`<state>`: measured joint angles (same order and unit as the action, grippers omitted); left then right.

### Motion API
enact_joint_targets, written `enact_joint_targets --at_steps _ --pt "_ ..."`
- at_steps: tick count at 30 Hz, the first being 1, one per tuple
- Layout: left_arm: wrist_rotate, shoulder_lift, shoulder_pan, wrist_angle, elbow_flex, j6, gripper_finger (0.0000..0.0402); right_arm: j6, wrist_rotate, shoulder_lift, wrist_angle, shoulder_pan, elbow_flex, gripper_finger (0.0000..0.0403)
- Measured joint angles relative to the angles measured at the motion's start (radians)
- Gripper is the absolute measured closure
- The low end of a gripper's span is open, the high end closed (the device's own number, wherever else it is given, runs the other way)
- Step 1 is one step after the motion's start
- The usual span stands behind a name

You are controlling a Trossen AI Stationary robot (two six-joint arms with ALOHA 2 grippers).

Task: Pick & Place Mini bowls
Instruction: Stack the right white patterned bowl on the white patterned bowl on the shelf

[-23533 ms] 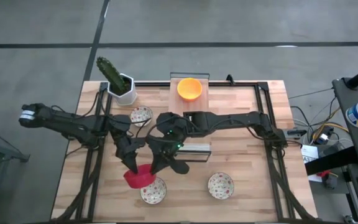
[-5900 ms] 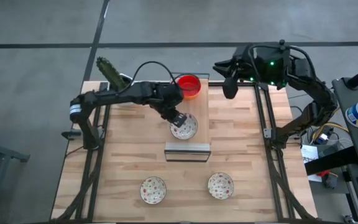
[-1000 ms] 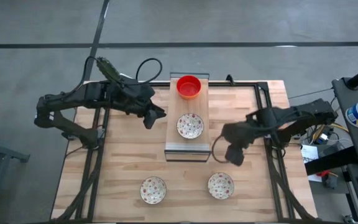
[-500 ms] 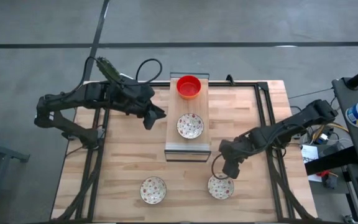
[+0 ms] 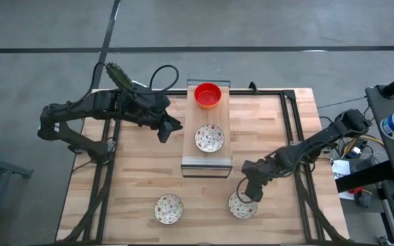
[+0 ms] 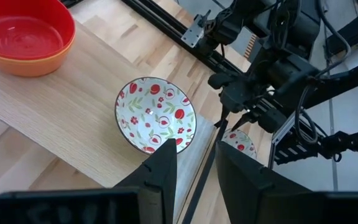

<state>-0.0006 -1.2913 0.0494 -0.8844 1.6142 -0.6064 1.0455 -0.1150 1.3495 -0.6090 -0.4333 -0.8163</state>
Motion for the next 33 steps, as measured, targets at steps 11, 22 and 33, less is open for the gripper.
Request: enact_joint_targets --at_steps 11,22,33 --pt "0.003 0.0 0.0 -0.006 0.0 0.001 0.0298 -0.013 -0.017 0.055 0.062 -0.055 0.02 0.0236" --pt "0.005 0.0 0.0 -0.041 -0.001 0.0 0.0298 0.012 -0.042 0.147 0.071 -0.073 0.019 0.0245" --pt "0.005 -0.001 0.0 -0.04 -0.001 0.0 0.0298 0.027 -0.129 0.151 0.075 -0.074 0.018 0.036"
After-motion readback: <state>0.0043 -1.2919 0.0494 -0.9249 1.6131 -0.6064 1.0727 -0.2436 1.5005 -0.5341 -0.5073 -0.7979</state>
